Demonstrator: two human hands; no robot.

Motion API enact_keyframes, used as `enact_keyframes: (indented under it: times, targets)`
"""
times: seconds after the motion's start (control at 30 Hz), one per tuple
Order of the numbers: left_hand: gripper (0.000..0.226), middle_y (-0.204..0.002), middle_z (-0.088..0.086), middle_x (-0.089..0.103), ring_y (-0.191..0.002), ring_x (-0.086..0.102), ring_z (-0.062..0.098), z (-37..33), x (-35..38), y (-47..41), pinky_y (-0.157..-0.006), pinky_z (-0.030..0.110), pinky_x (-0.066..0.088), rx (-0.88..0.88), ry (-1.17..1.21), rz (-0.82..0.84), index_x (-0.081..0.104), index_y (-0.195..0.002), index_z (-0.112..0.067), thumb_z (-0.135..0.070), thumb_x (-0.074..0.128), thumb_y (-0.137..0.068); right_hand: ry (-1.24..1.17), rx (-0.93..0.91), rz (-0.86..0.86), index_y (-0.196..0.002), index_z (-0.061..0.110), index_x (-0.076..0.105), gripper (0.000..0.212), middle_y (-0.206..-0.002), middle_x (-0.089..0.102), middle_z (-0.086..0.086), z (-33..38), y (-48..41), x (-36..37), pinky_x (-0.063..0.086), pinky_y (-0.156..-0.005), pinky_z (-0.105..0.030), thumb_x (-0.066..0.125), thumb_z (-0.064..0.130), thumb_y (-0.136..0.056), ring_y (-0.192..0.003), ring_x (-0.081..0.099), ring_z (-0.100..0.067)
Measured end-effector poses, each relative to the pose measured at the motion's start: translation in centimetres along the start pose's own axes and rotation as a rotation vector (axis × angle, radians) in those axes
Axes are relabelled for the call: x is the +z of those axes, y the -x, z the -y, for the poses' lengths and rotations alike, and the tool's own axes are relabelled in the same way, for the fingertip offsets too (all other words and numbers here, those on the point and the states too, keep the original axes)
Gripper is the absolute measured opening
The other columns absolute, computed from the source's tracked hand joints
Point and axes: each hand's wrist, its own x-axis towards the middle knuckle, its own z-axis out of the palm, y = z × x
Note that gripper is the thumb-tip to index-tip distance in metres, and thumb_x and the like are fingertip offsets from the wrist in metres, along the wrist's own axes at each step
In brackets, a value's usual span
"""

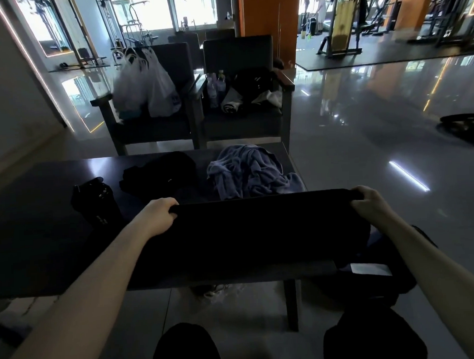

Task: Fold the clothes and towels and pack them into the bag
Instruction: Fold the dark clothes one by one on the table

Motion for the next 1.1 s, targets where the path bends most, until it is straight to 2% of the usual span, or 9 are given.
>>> enact_keyframes:
  times: [0.13, 0.3, 0.47, 0.57, 0.67, 0.8, 0.9, 1.0, 1.1]
  targets:
    - [0.017, -0.100, 0.001, 0.059, -0.086, 0.059, 0.017, 0.5, 1.7, -3.6, -0.082, 0.039, 0.053, -0.059, -0.036, -0.031, 0.060, -0.101, -0.024, -0.012, 0.051, -0.092, -0.007, 0.063, -0.041, -0.111, 0.000, 0.058, 0.031, -0.092, 0.059, -0.014, -0.5, -2.7, 2.7, 0.041, -0.073, -0.029, 0.052, -0.004, -0.082, -0.084, 0.055, -0.025]
    - [0.024, -0.104, 0.002, 0.060, -0.087, 0.059, 0.018, 1.3, 4.8, -7.6, -0.076, 0.036, 0.052, -0.110, -0.093, -0.062, 0.058, -0.115, -0.022, -0.015, 0.050, -0.093, -0.003, 0.102, -0.026, -0.116, -0.001, 0.055, 0.032, -0.097, 0.057, -0.012, -1.8, -5.3, 5.7, 0.037, -0.074, -0.027, 0.051, -0.002, -0.085, -0.088, 0.053, -0.023]
    - [0.022, -0.092, 0.000, 0.057, -0.080, 0.057, 0.019, 1.4, 7.5, -10.3, -0.067, 0.033, 0.049, -0.140, -0.143, -0.114, 0.058, -0.114, -0.017, -0.013, 0.049, -0.094, 0.024, 0.148, 0.001, -0.117, -0.003, 0.055, 0.031, -0.104, 0.060, -0.019, -4.0, -6.8, 8.2, 0.039, -0.076, -0.029, 0.052, -0.001, -0.087, -0.092, 0.056, -0.028]
    - [0.029, -0.109, 0.007, 0.061, -0.094, 0.060, 0.025, 1.4, 8.8, -10.5, -0.077, 0.037, 0.050, -0.167, -0.194, -0.116, 0.054, -0.123, -0.015, -0.012, 0.051, -0.094, 0.051, 0.161, 0.016, -0.116, -0.004, 0.055, 0.031, -0.112, 0.061, -0.024, -4.9, -6.9, 9.2, 0.041, -0.079, -0.032, 0.054, 0.002, -0.086, -0.102, 0.057, -0.035]
    - [0.043, -0.136, 0.008, 0.047, -0.122, 0.047, 0.026, 1.2, 9.9, -10.0, -0.096, 0.042, 0.040, -0.132, -0.247, -0.173, 0.043, -0.137, -0.013, -0.022, 0.051, -0.096, 0.080, 0.154, 0.025, -0.126, -0.004, 0.049, 0.040, -0.120, 0.058, -0.025, -5.0, -6.4, 9.8, 0.042, -0.086, -0.035, 0.056, 0.004, -0.087, -0.110, 0.055, -0.036]
    - [0.050, -0.154, 0.000, 0.030, -0.141, 0.025, 0.017, -1.2, 11.4, -7.5, -0.113, 0.040, 0.020, 0.043, -0.192, -0.191, 0.034, -0.146, -0.018, -0.035, 0.041, -0.099, 0.286, -0.024, -0.063, -0.142, 0.006, 0.035, 0.064, -0.144, 0.040, -0.019, -4.2, -4.6, 10.1, 0.033, -0.105, -0.043, 0.064, 0.014, -0.085, -0.131, 0.039, -0.035]
    - [0.053, -0.159, -0.006, 0.016, -0.146, 0.011, 0.013, -3.2, 12.9, -5.5, -0.117, 0.042, 0.007, 0.103, -0.193, -0.045, 0.024, -0.150, -0.023, -0.042, 0.031, -0.101, 0.458, -0.261, -0.076, -0.142, 0.014, 0.039, 0.061, -0.151, 0.034, -0.011, -2.9, -2.7, 10.7, 0.023, -0.110, -0.045, 0.063, 0.025, -0.087, -0.138, 0.031, -0.029]
    - [0.056, -0.160, -0.008, 0.005, -0.147, 0.002, 0.014, -3.6, 14.6, -4.2, -0.118, 0.045, 0.002, 0.082, -0.228, 0.116, 0.015, -0.152, -0.026, -0.048, 0.023, -0.101, 0.525, -0.387, 0.080, -0.143, 0.021, 0.038, 0.057, -0.154, 0.030, -0.002, -1.7, -0.8, 12.0, 0.016, -0.113, -0.046, 0.052, 0.042, -0.092, -0.142, 0.024, -0.022]
    - [0.057, -0.160, -0.010, 0.000, -0.147, -0.001, 0.015, -2.5, 15.9, -3.5, -0.118, 0.045, 0.001, 0.038, -0.220, 0.160, 0.011, -0.152, -0.028, -0.051, 0.019, -0.100, 0.643, -0.345, 0.273, -0.148, 0.029, 0.026, 0.058, -0.158, 0.015, 0.006, -2.3, 0.8, 13.3, 0.005, -0.117, -0.044, 0.040, 0.049, -0.096, -0.146, 0.008, -0.015]
